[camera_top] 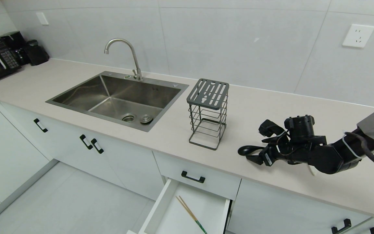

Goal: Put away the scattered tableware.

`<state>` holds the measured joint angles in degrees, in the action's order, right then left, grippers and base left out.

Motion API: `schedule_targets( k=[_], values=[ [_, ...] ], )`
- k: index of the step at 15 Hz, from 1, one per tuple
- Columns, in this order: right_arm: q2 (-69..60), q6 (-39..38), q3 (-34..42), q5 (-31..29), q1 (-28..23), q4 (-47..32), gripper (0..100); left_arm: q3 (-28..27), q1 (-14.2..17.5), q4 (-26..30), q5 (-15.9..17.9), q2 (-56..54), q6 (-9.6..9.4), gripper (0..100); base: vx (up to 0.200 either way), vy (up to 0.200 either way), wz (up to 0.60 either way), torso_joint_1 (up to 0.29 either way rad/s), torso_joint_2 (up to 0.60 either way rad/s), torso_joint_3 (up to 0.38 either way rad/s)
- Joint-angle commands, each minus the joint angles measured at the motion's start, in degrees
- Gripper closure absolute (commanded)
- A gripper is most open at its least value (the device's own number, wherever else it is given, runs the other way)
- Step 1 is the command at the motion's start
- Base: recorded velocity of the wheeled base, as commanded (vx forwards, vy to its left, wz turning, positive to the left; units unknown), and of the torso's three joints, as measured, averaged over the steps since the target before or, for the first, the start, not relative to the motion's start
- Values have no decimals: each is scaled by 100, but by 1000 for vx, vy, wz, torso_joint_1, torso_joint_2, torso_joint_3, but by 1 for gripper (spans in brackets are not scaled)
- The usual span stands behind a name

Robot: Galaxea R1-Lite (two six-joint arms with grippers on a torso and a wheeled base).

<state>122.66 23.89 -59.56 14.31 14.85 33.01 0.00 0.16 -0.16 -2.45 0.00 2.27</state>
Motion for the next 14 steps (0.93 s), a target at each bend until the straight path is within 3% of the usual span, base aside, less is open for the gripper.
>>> schedule_targets(
  k=[1, 9, 10, 14],
  values=[
    [188, 1, -55, 1, -35, 3, 0, 0, 2, -2, -1, 0, 2, 0, 0, 0, 0, 0, 0, 0],
    [241, -377, -152, -271, -52, 47, 0, 0, 2, -2, -1, 0, 2, 0, 0, 0, 0, 0, 0, 0],
    [267, -368, -152, -271, -52, 47, 100, 0, 2, -2, -1, 0, 2, 0, 0, 0, 0, 0, 0, 0],
    [223, -350, -134, -271, -26, 47, 100, 0, 2, -2, -1, 0, 2, 0, 0, 0, 0, 0, 0, 0]
  ],
)
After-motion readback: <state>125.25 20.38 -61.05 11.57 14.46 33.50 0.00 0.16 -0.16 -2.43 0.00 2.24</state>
